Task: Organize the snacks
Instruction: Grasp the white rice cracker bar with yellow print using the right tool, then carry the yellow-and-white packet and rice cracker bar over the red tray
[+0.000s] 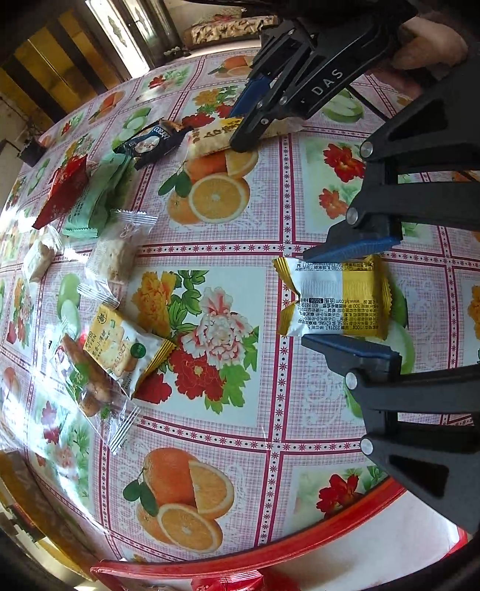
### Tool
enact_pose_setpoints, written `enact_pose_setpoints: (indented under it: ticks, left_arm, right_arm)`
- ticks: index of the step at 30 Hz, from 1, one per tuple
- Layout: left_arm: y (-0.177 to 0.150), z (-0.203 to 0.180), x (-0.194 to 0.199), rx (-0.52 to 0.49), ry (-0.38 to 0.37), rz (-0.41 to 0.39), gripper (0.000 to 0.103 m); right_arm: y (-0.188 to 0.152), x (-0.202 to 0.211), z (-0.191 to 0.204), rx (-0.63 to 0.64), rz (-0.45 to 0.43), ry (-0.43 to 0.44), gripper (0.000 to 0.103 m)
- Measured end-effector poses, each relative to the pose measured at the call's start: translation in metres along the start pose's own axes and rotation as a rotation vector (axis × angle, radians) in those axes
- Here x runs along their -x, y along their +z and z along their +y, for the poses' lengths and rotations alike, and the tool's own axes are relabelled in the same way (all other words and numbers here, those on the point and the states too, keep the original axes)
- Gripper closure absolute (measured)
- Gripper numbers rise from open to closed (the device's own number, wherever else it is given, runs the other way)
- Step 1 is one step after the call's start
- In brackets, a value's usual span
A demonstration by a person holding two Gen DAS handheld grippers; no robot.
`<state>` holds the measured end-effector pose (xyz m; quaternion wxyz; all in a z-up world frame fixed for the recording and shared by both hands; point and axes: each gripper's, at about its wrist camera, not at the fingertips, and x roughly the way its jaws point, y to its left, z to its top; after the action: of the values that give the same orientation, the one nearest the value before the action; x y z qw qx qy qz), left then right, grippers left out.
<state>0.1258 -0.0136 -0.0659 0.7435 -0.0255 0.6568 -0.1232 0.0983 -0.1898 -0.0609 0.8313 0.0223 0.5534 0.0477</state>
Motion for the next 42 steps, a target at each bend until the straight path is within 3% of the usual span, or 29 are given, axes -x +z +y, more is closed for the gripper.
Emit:
enact_pose_setpoints:
  ticks: [5, 19, 27, 31, 42]
  left_arm:
    - [-0.02, 0.008, 0.006, -0.008, -0.027, 0.014, 0.066]
    - [-0.098, -0.023, 0.013, -0.164, 0.037, -0.029, 0.065]
    - [-0.131, -0.031, 0.025, -0.21, 0.031, -0.058, 0.065]
    - [-0.143, -0.01, 0.044, -0.206, 0.026, -0.072, 0.065]
    - [-0.135, 0.031, 0.074, -0.122, 0.027, -0.127, 0.065]
  right_arm:
    - [-0.031, 0.016, -0.013, -0.022, -0.012, 0.024, 0.068]
    - [-0.093, 0.05, -0.008, -0.067, -0.043, 0.091, 0.068]
    - [-0.1, 0.051, 0.008, -0.071, -0.039, 0.133, 0.068]
    - [-0.096, 0.051, 0.023, -0.054, -0.035, 0.164, 0.068]
    - [-0.084, 0.058, 0.072, 0.009, -0.039, 0.276, 0.068]
